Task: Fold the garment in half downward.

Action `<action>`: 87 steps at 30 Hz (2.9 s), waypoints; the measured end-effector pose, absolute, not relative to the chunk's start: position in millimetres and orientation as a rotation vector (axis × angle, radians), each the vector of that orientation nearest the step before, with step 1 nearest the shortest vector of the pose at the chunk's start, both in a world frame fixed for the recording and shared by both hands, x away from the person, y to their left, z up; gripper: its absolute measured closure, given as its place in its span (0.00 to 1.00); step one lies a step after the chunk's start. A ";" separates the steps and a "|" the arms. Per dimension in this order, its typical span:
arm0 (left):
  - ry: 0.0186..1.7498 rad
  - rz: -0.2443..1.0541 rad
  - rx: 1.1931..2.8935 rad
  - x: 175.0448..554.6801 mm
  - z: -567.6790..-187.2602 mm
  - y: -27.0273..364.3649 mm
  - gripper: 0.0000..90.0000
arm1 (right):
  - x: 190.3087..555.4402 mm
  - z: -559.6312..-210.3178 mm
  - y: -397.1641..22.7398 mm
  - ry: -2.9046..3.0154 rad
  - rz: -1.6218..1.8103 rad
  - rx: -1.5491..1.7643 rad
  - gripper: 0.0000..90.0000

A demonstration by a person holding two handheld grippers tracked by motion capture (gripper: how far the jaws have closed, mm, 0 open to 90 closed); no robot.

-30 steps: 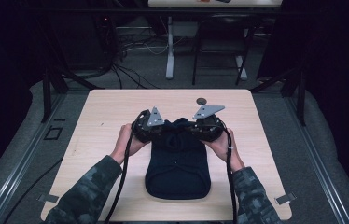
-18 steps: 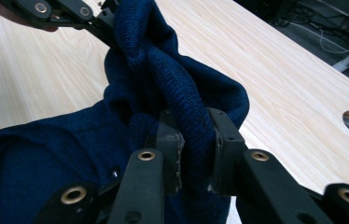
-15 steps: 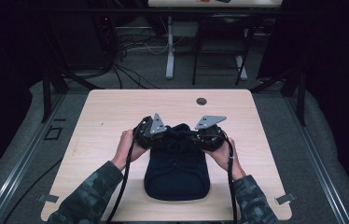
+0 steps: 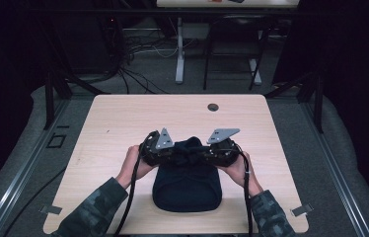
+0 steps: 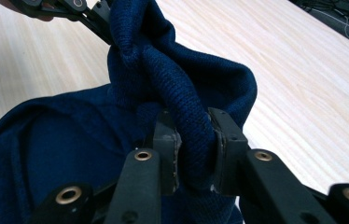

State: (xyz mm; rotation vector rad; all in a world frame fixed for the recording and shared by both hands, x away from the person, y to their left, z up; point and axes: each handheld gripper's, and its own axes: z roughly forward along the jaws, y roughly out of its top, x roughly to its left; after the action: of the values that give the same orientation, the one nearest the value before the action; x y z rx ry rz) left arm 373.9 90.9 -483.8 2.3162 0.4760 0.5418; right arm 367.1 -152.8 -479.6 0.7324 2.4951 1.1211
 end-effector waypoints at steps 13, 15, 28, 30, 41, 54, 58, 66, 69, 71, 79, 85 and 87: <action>0.463 0.504 2.283 345.3 -507.9 95.7 0.84 | 341.1 -492.8 -149.2 2.555 1.032 0.662 0.82; 0.463 0.495 2.278 341.3 -512.4 96.4 0.84 | 337.3 -495.3 -149.6 2.567 1.019 0.659 0.82; 0.462 0.436 2.269 320.6 -540.0 102.4 0.78 | 312.8 -519.6 -146.4 2.604 0.966 0.632 0.79; 0.460 0.409 2.282 319.7 -542.7 102.9 0.76 | 310.6 -522.5 -147.8 2.611 0.967 0.644 0.78; 0.463 0.319 2.342 307.9 -551.0 109.9 0.58 | 299.3 -536.5 -153.2 2.660 1.015 0.696 0.69; 0.585 0.304 2.287 303.7 -539.6 144.1 0.46 | 291.2 -534.8 -184.9 2.637 1.125 0.819 0.53; 0.612 0.360 2.245 318.6 -527.3 140.0 0.46 | 295.3 -525.2 -194.3 2.620 1.231 0.831 0.51; 0.629 0.438 2.225 344.5 -523.6 113.1 0.45 | 311.7 -510.7 -193.1 2.489 1.153 0.920 0.52; 0.626 0.418 2.268 346.4 -532.2 97.9 0.43 | 319.4 -514.1 -183.8 2.459 1.107 0.950 0.53; 0.614 0.413 2.292 343.3 -537.0 93.6 0.41 | 328.1 -523.6 -171.7 2.471 1.052 0.970 0.55; 0.595 0.363 2.369 330.5 -557.1 94.4 0.36 | 331.0 -546.8 -163.6 2.580 0.990 0.974 0.44; 0.619 0.376 2.361 328.7 -565.3 100.5 0.31 | 325.2 -556.2 -164.3 2.627 0.946 0.927 0.37; 0.623 0.374 2.366 329.5 -566.1 102.2 0.29 | 324.0 -556.9 -164.1 2.639 0.924 0.900 0.34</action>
State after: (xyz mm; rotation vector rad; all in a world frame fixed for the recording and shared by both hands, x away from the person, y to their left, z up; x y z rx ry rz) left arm 329.5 102.2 -566.1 2.3658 0.6234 0.3742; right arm 324.0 -164.1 -556.9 0.9003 2.6389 0.9243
